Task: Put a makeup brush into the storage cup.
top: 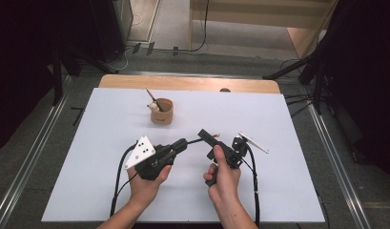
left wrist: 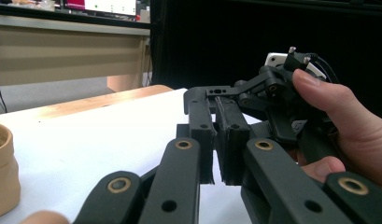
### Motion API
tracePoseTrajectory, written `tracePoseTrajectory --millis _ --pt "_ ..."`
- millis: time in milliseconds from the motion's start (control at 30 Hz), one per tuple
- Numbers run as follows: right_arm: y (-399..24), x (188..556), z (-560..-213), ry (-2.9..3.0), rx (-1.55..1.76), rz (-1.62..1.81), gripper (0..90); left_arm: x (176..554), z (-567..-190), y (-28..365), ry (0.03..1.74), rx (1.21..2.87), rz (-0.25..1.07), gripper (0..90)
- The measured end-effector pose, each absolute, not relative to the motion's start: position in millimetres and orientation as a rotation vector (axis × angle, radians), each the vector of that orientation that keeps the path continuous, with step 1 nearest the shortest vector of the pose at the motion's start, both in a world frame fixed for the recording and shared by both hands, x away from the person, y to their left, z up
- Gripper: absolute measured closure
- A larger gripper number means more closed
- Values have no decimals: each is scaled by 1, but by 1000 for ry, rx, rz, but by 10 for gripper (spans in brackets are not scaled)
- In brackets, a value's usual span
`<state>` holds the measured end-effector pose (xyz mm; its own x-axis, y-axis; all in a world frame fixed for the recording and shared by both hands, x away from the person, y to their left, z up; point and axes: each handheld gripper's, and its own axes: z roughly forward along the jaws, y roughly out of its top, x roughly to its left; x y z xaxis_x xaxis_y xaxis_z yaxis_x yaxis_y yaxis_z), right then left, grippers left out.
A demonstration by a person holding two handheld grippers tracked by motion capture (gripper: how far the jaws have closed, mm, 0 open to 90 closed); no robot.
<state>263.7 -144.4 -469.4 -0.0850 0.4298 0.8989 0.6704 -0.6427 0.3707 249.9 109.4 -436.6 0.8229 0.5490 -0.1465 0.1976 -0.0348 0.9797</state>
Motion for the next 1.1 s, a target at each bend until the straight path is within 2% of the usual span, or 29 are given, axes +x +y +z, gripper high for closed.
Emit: tracePoseTrajectory --millis 133,367,400,433,467,500,533,667,1100 --pt "-146 264 -471 -1208 -1981 -1816 522 250 -436 110 601 1611 311 871" --pt "-150 263 -469 -1184 -1936 -1878 631 252 -438 108 593 1644 272 869" --pt "-151 262 -469 -1172 -1918 -1893 667 252 -439 108 586 1662 267 866" --pt "-153 262 -469 -1158 -1880 -1928 812 253 -440 107 582 1672 279 846" --pt "-155 262 -468 -1168 -1842 -1964 840 255 -439 106 594 1696 294 748" --pt "-157 261 -466 -1193 -1851 -1979 846 256 -439 104 623 1717 319 579" --pt "-157 260 -464 -1228 -1840 -2003 846 258 -439 104 630 1733 318 482" --pt "-156 257 -452 -1364 -1821 -2065 847 261 -439 104 629 1762 275 443" --pt "-140 248 -432 -1781 -1799 -2143 848 260 -439 96 611 1835 253 440"
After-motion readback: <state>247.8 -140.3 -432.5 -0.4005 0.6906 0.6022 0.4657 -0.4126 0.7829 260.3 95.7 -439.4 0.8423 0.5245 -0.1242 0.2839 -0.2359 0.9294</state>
